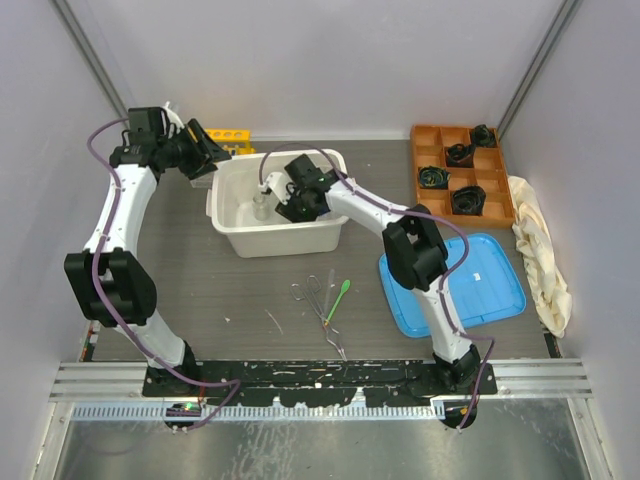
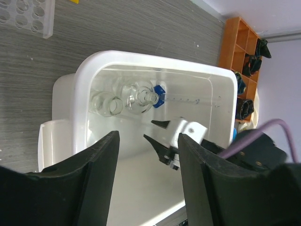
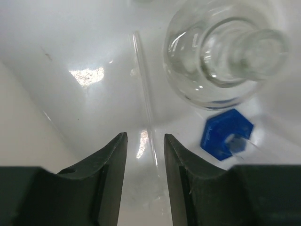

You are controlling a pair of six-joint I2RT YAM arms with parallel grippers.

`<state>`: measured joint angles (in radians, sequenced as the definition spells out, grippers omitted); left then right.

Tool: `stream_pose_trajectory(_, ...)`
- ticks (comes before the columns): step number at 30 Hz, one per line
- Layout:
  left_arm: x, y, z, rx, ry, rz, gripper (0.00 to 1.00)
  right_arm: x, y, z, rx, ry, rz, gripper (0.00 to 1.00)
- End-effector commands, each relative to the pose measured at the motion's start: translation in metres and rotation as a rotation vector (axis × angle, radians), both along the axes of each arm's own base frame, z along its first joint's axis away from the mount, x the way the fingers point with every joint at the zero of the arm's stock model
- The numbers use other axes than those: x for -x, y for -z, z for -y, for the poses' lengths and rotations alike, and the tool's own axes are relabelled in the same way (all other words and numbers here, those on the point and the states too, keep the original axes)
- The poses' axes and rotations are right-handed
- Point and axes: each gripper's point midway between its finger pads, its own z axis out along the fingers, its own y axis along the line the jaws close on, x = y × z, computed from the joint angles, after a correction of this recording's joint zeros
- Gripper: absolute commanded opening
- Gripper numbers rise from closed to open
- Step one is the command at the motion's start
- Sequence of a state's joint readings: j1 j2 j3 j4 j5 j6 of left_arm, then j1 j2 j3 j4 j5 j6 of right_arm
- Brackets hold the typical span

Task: Organize the chemistry lab equipment
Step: Place the chemistry item in the storage box, then pick up the chemistry item at the center of the board.

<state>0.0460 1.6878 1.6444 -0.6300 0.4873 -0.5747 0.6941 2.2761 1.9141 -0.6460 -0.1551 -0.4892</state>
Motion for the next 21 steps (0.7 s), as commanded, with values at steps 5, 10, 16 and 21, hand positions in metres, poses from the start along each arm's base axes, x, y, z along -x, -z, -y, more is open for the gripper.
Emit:
stream_pose_trajectory(5, -0.001, -0.049, 0.001, 0.000, 0.021, 0.159, 0.59, -0.024, -0.164, -0.002, -0.190, 0.104, 0.280, 0.50)
stream_pose_trajectory(10, 0.004, -0.066, 0.002, -0.012, 0.035, 0.215, 0.58, -0.030, -0.218, 0.006, -0.275, 0.198, 0.361, 0.53)
stream_pose_trajectory(16, 0.017, -0.083, 0.009, -0.009, 0.056, 0.261, 0.56, -0.047, -0.315, 0.061, -0.423, 0.539, 0.541, 0.52)
stream_pose_trajectory(21, 0.037, -0.096, 0.035, -0.038, 0.121, 0.298, 0.55, -0.029, -0.369, 0.125, -0.550, 0.791, 0.564, 0.51)
